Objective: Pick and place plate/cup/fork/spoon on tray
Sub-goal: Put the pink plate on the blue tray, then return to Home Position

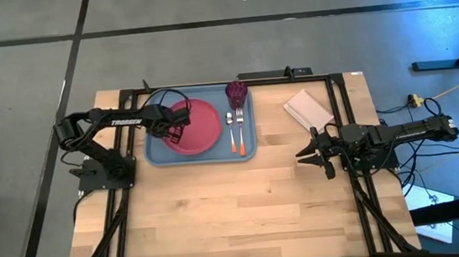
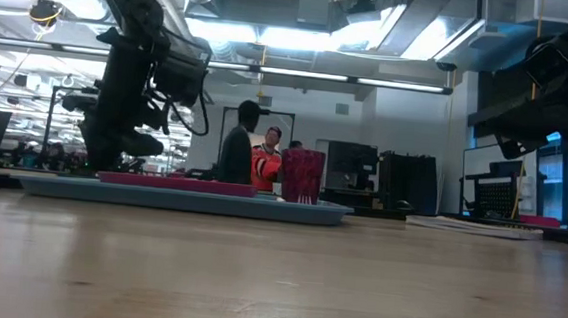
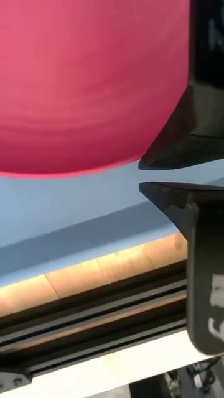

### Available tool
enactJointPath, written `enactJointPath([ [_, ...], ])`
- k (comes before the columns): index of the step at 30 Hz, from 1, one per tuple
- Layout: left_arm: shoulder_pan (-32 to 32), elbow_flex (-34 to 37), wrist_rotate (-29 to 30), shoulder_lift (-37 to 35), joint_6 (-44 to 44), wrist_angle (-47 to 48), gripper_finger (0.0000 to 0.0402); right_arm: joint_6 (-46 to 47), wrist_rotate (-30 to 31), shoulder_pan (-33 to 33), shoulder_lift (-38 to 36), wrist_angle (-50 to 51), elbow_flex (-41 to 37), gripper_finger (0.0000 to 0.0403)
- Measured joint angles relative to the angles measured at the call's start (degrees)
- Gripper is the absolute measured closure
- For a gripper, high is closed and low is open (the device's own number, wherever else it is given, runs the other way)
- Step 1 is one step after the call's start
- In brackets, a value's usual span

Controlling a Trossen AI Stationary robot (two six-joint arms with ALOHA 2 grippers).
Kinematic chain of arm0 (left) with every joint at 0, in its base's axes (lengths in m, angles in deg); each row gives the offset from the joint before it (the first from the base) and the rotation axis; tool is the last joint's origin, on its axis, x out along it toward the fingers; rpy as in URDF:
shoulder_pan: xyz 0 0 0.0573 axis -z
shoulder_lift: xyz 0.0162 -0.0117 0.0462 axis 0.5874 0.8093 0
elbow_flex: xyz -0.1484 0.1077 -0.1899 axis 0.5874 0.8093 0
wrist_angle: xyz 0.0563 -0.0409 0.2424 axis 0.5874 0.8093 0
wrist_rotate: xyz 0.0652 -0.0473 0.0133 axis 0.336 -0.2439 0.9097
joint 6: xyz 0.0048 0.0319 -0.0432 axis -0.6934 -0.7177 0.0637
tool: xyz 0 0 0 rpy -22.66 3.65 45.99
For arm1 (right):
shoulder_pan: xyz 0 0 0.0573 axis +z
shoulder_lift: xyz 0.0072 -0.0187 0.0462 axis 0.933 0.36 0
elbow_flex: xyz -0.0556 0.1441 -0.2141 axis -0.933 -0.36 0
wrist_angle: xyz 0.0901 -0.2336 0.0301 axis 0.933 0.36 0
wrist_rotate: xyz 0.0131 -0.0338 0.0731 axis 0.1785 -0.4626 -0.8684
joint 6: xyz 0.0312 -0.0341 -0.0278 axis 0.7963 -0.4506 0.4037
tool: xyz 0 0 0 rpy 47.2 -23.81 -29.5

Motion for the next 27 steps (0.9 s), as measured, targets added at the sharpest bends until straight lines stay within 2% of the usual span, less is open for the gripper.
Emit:
enactJointPath([
  [4, 0.0, -1.5, 0.9, -0.1, -0.4, 3.2, 0.0367, 0.0, 0.0, 0.0, 0.0, 0.0, 0.0, 0.0299],
  [8, 1.2, -6.5, 1.2, -2.4, -3.3, 6.6, 0.0367, -0.1, 0.0, 0.0, 0.0, 0.0, 0.0, 0.0299],
  [16, 10.4, -19.5, 1.9, -12.1, -10.7, 11.8, 0.0367, -0.2, 0.0, 0.0, 0.0, 0.0, 0.0, 0.0299],
  [24, 21.6, -21.0, -0.1, -21.0, -10.7, 12.4, 0.0367, -1.4, 0.4, 0.0, 0.0, -1.6, 0.0, 0.0299],
  [27, 24.3, -20.6, -0.9, -22.6, -14.9, 13.7, 0.0367, -2.8, 0.4, 0.0, 0.0, -2.1, 0.0, 0.0299],
])
